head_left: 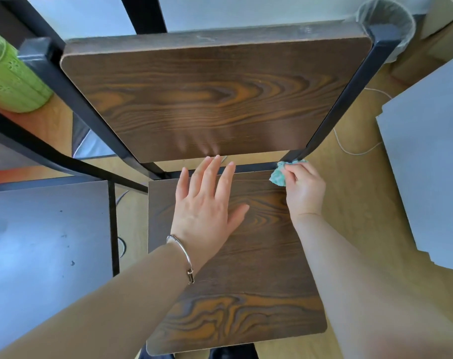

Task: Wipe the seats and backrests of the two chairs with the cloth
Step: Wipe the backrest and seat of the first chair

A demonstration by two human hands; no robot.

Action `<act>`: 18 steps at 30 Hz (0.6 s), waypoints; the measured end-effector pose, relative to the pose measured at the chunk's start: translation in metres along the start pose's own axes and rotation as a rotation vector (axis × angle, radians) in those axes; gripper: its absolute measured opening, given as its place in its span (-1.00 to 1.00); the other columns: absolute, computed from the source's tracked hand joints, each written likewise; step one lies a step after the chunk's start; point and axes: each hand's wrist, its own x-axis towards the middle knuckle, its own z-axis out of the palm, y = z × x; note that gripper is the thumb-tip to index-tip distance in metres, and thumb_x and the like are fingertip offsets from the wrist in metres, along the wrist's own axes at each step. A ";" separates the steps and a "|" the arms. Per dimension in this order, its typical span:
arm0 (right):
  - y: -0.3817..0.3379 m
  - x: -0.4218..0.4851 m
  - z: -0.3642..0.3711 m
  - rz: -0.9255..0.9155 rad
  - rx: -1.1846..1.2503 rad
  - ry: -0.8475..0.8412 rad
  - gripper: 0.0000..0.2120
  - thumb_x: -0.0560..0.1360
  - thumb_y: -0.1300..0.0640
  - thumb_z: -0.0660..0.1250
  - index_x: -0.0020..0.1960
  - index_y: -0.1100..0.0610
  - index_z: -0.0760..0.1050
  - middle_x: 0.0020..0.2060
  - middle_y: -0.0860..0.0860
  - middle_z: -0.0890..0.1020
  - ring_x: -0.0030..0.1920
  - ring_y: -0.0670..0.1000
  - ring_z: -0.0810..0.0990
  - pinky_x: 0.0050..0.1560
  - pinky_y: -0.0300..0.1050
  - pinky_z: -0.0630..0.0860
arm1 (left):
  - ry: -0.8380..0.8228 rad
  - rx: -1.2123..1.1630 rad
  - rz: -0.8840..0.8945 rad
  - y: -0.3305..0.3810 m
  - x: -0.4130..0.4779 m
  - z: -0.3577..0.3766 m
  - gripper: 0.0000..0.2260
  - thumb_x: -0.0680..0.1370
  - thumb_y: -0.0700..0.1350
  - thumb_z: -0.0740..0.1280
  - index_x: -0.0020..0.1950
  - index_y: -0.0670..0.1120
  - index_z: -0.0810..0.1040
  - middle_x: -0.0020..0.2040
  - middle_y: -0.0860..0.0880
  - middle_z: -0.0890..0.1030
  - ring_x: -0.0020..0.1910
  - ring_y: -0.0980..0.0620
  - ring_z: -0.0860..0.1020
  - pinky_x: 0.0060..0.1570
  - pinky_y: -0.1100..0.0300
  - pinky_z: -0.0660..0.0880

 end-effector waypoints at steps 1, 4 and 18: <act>-0.001 0.000 0.003 0.027 -0.021 -0.020 -0.88 0.49 0.23 0.45 0.01 0.24 0.69 -0.01 0.09 0.69 -0.03 0.07 0.66 0.01 -0.08 0.63 | -0.006 0.006 0.003 -0.003 -0.001 0.002 -0.35 0.53 0.25 0.22 0.51 -0.08 0.26 0.49 -0.14 0.32 0.50 -0.13 0.23 0.44 -0.23 0.17; -0.009 -0.003 0.008 0.114 -0.081 -0.079 -0.81 0.52 0.18 0.43 0.10 0.22 0.67 0.06 0.09 0.68 0.06 0.06 0.65 0.05 -0.03 0.64 | -0.022 0.010 0.002 -0.010 -0.008 0.006 -0.35 0.53 0.26 0.17 0.51 -0.09 0.26 0.49 -0.13 0.31 0.50 -0.13 0.23 0.43 -0.23 0.18; -0.089 -0.015 0.034 0.254 -0.184 -0.275 -0.72 0.58 0.16 0.34 0.27 0.18 0.58 0.24 0.09 0.59 0.23 0.06 0.58 0.15 -0.15 0.54 | -0.069 0.015 -0.088 -0.064 -0.046 0.003 -0.34 0.53 0.26 0.19 0.52 -0.08 0.23 0.49 -0.14 0.31 0.50 -0.13 0.23 0.44 -0.23 0.15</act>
